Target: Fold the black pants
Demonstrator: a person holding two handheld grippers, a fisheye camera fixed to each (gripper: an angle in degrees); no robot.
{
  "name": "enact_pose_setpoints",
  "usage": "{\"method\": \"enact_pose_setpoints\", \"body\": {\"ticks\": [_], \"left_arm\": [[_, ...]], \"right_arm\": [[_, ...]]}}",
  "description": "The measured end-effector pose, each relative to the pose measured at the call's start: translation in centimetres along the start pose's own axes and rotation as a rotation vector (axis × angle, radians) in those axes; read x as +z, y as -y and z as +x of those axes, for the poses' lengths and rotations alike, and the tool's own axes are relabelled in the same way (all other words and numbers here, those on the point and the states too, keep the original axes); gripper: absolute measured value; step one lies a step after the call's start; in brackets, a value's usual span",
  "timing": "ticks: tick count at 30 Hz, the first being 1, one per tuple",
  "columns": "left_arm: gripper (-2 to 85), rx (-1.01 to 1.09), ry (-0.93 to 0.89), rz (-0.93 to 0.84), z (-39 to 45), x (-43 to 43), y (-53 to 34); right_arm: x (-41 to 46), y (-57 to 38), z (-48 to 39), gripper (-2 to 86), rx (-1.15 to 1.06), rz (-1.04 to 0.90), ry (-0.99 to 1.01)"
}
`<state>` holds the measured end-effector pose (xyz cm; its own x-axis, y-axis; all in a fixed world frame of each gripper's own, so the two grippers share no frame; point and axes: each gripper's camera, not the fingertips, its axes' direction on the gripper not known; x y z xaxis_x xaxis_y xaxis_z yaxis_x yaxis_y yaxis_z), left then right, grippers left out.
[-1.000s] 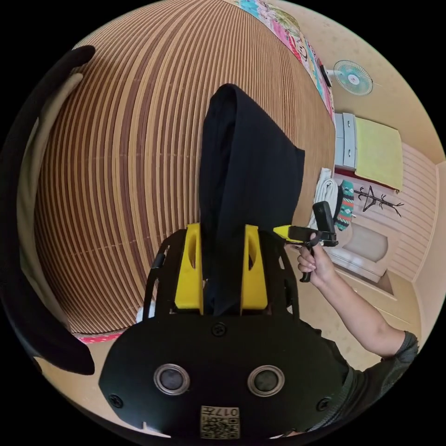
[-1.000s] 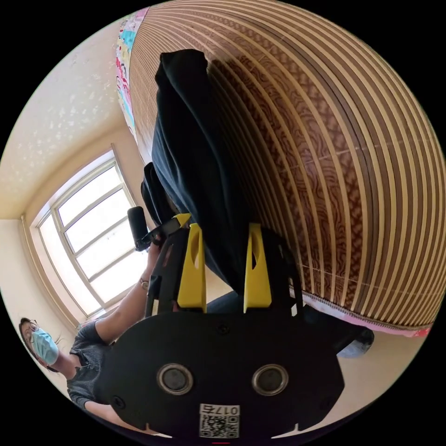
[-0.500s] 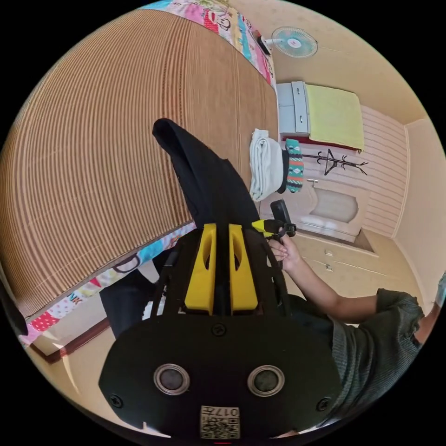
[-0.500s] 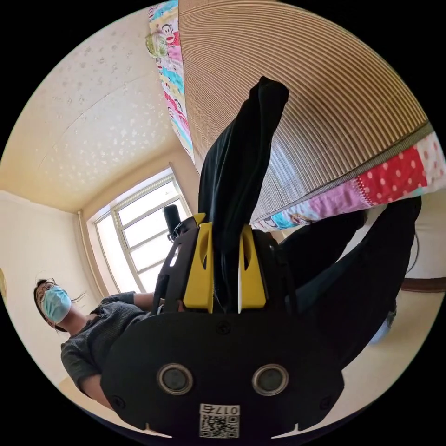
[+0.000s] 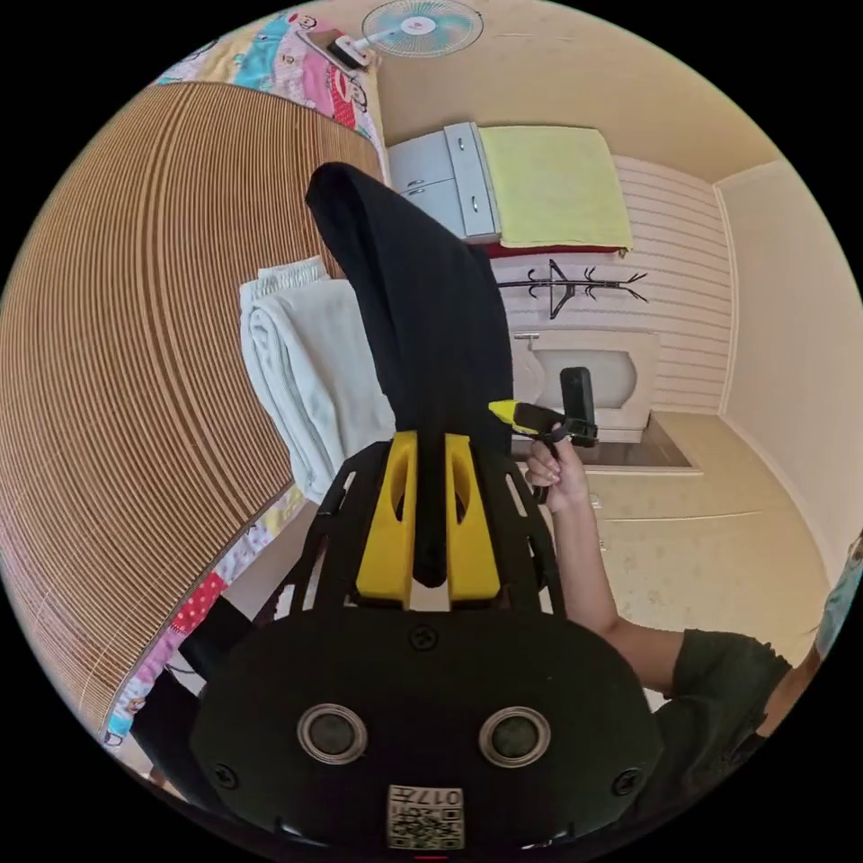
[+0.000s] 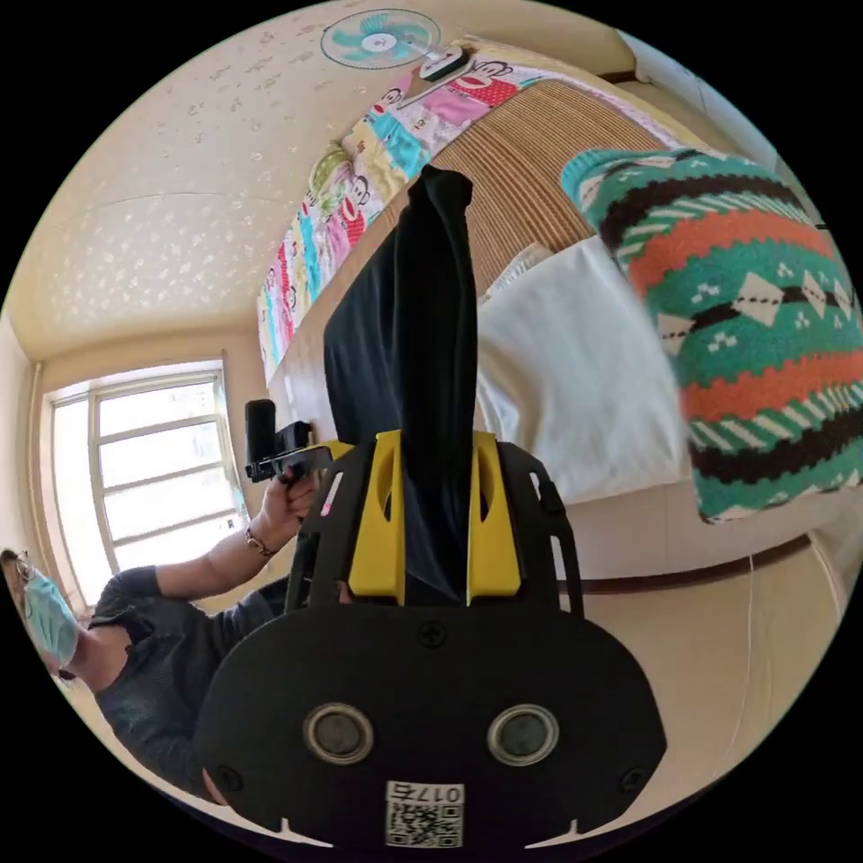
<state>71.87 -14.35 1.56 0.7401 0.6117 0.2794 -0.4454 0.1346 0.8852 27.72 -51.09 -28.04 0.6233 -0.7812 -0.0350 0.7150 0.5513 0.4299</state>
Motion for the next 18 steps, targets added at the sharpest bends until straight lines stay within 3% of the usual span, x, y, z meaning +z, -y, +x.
{"method": "enact_pose_setpoints", "body": {"ticks": [1, 3, 8, 13, 18], "left_arm": [[6.6, -0.055, 0.023, -0.08, -0.7, 2.8, 1.4], [6.7, -0.077, 0.037, -0.159, -1.4, 5.4, 2.3], [6.6, -0.02, 0.244, -0.221, -2.3, 3.3, -1.5], [4.5, -0.097, 0.41, -0.163, -6.3, -5.0, -10.0], [-0.3, -0.302, 0.566, -0.031, -10.0, -15.0, -19.8]], "right_arm": [[0.2, 0.5, 0.5, 9.1, 0.054, 0.02, -0.097], [0.3, 0.0, -0.3, 7.3, 0.035, 0.094, -0.108], [6.6, -4.7, -2.2, 2.3, -0.007, 0.183, 0.069], [20.5, -10.8, -5.4, 0.8, -0.019, 0.0, 0.426], [28.3, -12.7, -14.1, 0.5, -0.125, -0.171, 0.446]]}}
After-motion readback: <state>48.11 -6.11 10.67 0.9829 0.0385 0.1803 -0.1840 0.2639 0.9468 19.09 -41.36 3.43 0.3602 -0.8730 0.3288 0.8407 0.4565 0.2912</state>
